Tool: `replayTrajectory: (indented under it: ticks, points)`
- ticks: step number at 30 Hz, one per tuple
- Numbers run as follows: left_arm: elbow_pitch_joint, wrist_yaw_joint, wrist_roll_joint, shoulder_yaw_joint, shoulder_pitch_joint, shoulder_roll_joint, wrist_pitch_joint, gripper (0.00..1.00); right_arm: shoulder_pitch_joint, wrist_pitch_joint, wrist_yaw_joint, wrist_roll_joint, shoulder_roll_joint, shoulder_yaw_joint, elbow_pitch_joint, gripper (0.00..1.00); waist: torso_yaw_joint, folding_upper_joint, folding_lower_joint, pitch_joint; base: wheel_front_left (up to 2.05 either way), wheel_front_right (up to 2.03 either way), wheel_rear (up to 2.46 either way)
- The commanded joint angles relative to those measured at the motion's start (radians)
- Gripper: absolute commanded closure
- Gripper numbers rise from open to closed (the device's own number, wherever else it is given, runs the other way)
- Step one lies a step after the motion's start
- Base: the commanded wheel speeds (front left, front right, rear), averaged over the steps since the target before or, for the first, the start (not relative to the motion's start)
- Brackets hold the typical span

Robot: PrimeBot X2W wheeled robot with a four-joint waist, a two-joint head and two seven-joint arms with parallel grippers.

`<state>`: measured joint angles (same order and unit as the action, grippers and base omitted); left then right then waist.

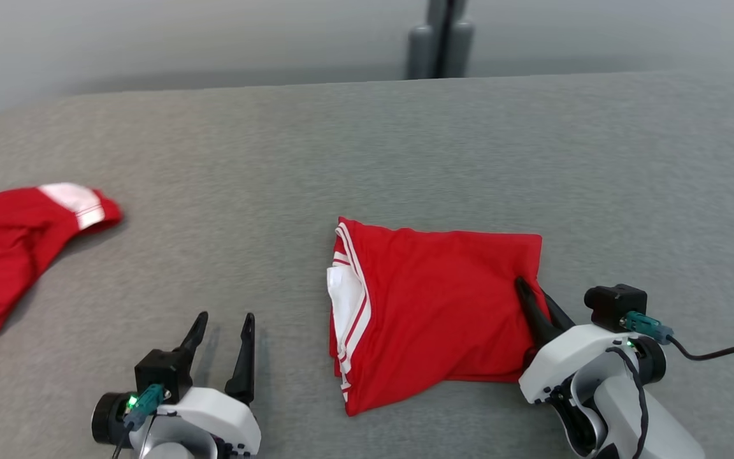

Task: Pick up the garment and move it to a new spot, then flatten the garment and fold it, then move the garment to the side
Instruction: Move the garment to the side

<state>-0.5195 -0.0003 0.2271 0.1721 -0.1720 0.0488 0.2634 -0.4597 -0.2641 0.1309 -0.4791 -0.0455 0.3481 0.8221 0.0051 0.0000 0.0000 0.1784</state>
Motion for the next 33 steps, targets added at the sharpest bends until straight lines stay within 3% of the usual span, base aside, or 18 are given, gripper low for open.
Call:
replayTrajectory:
  ticks: [1,5,19,29,33]
  points:
    - [0.004,-0.001,-0.008,0.000,-0.019,0.004,0.002,0.00,0.015,0.000,0.000,0.001,-0.010,0.000,-0.008,1.00,-0.116,0.0000,0.0000,-0.008,0.00,0.00,0.00]
    - [0.000,-0.005,-0.016,0.000,-0.026,0.004,0.002,0.00,0.022,0.000,0.000,0.003,-0.010,-0.002,-0.023,1.00,-0.230,0.0000,0.0000,-0.012,0.00,0.00,0.00]
    - [-0.012,-0.025,-0.047,0.003,-0.038,0.005,0.002,0.00,0.058,0.000,0.000,-0.011,-0.008,0.014,-0.062,1.00,-0.517,0.0000,0.0000,-0.006,0.00,0.00,0.00]
    - [-0.016,-0.033,-0.076,0.024,-0.077,0.005,0.002,0.00,0.030,0.000,0.000,0.049,-0.008,0.026,-0.097,1.00,-0.526,0.0000,0.0000,0.046,0.00,0.00,0.00]
    - [-0.006,-0.039,-0.097,0.023,-0.093,0.005,0.002,0.00,-0.041,0.000,0.000,0.127,-0.009,-0.005,-0.078,1.00,-0.470,0.0000,0.0000,0.080,0.00,0.00,0.00]
